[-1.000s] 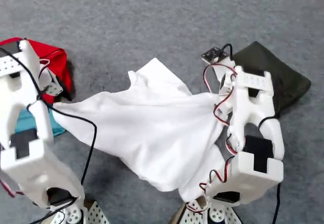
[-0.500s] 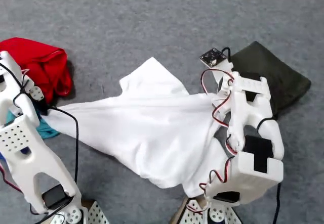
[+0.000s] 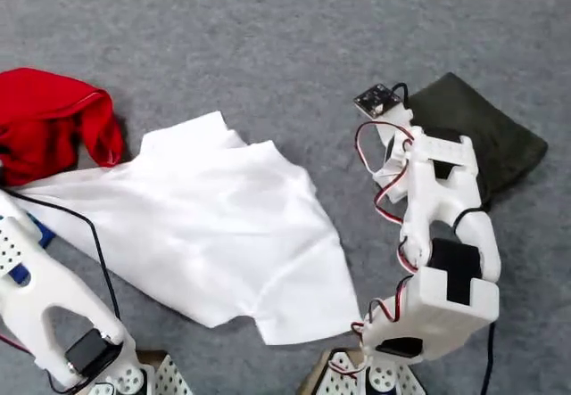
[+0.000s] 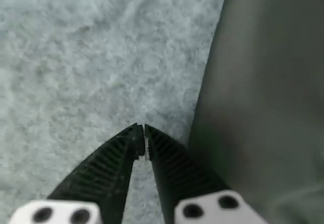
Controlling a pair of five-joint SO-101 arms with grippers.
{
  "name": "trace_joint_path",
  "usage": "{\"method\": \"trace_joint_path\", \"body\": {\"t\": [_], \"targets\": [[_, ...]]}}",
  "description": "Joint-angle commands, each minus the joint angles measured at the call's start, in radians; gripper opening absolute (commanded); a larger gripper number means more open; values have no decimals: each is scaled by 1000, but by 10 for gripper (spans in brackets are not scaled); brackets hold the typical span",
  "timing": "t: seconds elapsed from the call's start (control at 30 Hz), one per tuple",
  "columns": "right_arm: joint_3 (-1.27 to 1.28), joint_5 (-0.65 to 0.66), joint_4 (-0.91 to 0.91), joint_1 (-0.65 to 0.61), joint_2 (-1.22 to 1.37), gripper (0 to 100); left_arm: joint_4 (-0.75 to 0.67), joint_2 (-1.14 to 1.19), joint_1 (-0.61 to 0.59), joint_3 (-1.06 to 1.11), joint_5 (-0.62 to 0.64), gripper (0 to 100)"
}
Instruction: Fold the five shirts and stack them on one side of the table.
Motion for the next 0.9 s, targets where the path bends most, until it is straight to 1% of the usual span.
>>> {"method": "trace_joint_path", "body": {"t": [0.0, 0.13, 0.23, 0.3, 0.4, 0.47, 0.53, 0.7, 0.8, 0.87], "targets": [[-10, -8, -9, -2, -1, 5, 29, -22, -21, -77, 8, 72], [-53, -2, 86, -42, -48, 5, 34, -22, -2, -75, 8, 71], [-76, -8, 173, -133, -111, 12, 34, -24, 11, -77, 8, 73], [-82, -9, 212, -219, -157, 64, 40, -30, 12, -77, 8, 112], [-84, -9, 235, -363, -209, 206, 44, -68, 6, -66, 11, 236], [-85, -38, 222, -461, -226, 299, 44, -97, 5, -66, 9, 276], [-88, -91, 166, -545, -226, 347, 44, -134, 6, -66, 9, 274], [-94, -118, 15, -667, -136, 350, 44, -199, 20, -32, 9, 275], [-96, -118, -75, -710, 13, 350, 44, -232, 21, 32, 8, 275], [-130, -118, -87, -717, 114, 348, 44, -252, 21, 81, 8, 275]]}}
